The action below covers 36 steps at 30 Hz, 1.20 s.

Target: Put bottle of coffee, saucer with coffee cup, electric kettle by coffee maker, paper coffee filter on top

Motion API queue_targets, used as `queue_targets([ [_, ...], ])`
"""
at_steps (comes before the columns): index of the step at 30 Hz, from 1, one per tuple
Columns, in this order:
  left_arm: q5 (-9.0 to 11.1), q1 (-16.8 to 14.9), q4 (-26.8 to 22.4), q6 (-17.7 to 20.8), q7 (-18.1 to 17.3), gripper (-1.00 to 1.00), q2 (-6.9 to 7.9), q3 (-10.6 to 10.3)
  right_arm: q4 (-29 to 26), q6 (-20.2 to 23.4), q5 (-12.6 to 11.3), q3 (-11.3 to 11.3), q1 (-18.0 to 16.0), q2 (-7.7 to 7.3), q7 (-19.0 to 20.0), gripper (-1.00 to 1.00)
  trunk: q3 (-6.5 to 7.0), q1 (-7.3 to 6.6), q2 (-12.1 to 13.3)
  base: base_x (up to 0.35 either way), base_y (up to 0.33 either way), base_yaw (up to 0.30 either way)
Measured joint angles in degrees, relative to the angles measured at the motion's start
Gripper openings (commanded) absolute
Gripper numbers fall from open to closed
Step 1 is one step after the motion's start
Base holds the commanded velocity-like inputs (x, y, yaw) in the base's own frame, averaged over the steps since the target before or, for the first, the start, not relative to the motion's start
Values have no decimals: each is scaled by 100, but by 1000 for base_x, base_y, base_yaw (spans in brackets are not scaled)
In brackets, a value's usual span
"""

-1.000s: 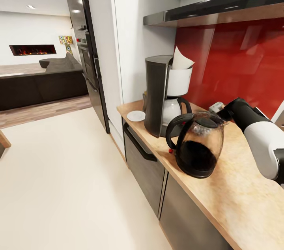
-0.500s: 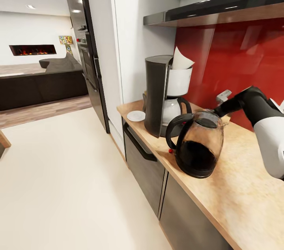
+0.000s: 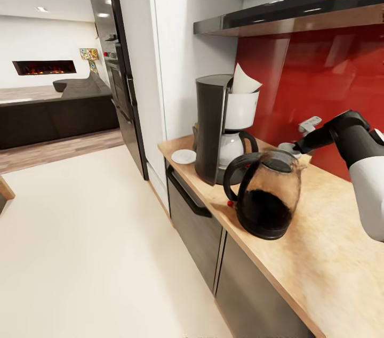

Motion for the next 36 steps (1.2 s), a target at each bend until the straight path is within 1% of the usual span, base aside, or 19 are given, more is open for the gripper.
queue_targets([
  [3, 0, 1, 0, 0, 1, 100, 0, 0, -1, 3, -1, 0, 0, -26, 0, -100, 0, 0, 0, -56, -31, 0],
  [11, 3, 2, 1, -1, 2, 100, 0, -1, -1, 3, -2, 0, 0, -35, 4, -100, 0, 1, 0, -81, -59, 0],
  [14, 2, 2, 0, 0, 2, 100, 0, 0, -1, 1, -1, 0, 0, -35, 106, -100, 0, 0, 0, -37, -27, 0],
  [15, 2, 4, -1, 0, 2, 100, 0, 0, -1, -2, 1, 0, 1, -37, 213, -100, 0, -1, 0, -3, -2, 0],
  [26, 4, 3, 0, 0, 2, 100, 0, 0, -1, -6, 9, 0, 0, -43, 230, -100, 0, 0, 0, -121, -93, -10],
  [30, -2, 0, 0, 0, 1, 100, 0, 1, -2, -6, 9, 0, 1, -43, 230, -100, 0, -1, 0, -21, -16, -128],
  [36, -3, 3, 5, 0, 1, 100, 0, 1, -3, -2, 8, 0, 1, -45, 224, -100, 0, -1, 0, -5, -4, -238],
])
